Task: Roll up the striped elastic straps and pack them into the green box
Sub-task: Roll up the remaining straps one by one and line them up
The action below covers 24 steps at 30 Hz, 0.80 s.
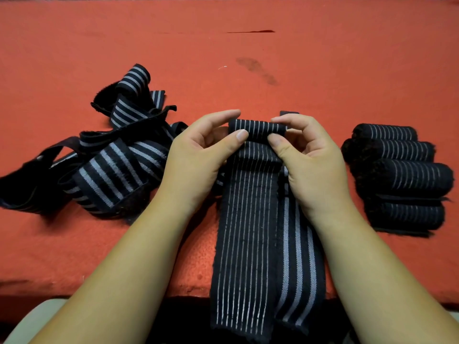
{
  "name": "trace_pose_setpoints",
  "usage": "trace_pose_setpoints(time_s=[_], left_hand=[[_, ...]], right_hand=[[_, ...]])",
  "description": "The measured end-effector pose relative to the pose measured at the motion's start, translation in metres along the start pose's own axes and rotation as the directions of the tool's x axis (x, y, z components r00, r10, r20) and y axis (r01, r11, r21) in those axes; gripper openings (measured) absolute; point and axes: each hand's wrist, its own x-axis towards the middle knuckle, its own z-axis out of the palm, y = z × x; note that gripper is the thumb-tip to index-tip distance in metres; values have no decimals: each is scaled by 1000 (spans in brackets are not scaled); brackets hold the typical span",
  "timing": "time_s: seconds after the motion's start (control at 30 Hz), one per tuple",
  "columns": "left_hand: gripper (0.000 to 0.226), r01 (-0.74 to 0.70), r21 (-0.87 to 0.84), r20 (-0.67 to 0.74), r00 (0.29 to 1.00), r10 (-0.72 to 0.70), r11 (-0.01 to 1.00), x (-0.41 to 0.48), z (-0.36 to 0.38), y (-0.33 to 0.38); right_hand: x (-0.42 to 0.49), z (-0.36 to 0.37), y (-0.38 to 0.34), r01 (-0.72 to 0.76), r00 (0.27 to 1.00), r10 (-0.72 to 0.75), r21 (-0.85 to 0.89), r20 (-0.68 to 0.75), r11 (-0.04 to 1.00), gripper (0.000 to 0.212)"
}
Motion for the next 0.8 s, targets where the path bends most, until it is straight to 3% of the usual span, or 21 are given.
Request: trace_pose_setpoints(time_s=[0.2,0.3,0.63,0.8], left_hand=[[36,-28,-56,-2,1000,28,998,2,-2,-5],[38,-30,-64,-11,1000,29,997,3,-3,-5],[35,9,53,11,1000,-10,999,4,-3,-2],[39,15,-81,56,998,-11,997,2,-4,0]], right_hand=[[-2,0,-6,-66,997,63,64,50,996,19],[-1,-1,-6,-68,996,67,16,61,998,22],[-1,0,-1,-62,997,60,48,45,997,29],[-1,-1,-2,-146,984,128,143,125,979,24]])
